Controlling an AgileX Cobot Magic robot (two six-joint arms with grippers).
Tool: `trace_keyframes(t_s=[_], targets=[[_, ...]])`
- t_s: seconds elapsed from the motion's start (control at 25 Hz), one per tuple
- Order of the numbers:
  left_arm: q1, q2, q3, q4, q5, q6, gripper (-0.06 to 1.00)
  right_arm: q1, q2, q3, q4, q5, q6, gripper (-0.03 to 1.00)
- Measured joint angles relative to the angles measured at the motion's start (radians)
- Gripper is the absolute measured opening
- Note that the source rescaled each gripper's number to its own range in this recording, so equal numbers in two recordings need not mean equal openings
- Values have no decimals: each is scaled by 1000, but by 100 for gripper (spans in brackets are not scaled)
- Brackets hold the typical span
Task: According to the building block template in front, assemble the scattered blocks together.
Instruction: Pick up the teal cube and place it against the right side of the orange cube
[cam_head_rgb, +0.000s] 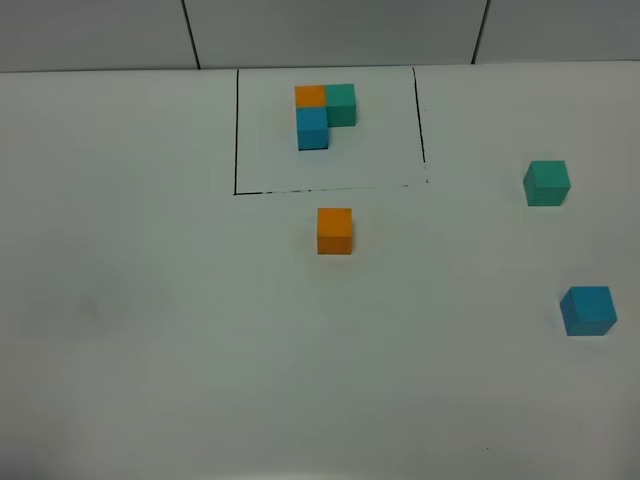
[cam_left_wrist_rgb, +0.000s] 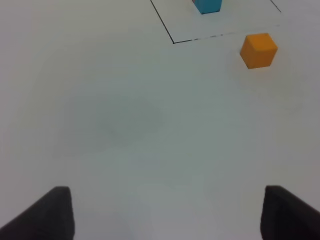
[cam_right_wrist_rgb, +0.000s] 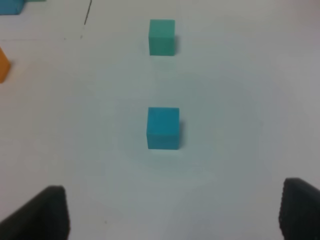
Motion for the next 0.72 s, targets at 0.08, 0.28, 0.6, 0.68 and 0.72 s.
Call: trace_keyframes(t_s=[0.08, 0.28, 0.6, 0.68, 0.72], targets=[[22, 0, 0, 0, 0, 0, 69, 0, 0, 0, 0, 0, 0, 72], [92, 0, 0, 0, 0, 0, 69, 0, 0, 0, 0, 0, 0, 72], [100, 0, 0, 1, 0, 0, 69, 0, 0, 0, 0, 0, 0, 72], [100, 0, 0, 1, 0, 0, 69, 0, 0, 0, 0, 0, 0, 72], [100, 0, 0, 1, 0, 0, 69, 0, 0, 0, 0, 0, 0, 72]])
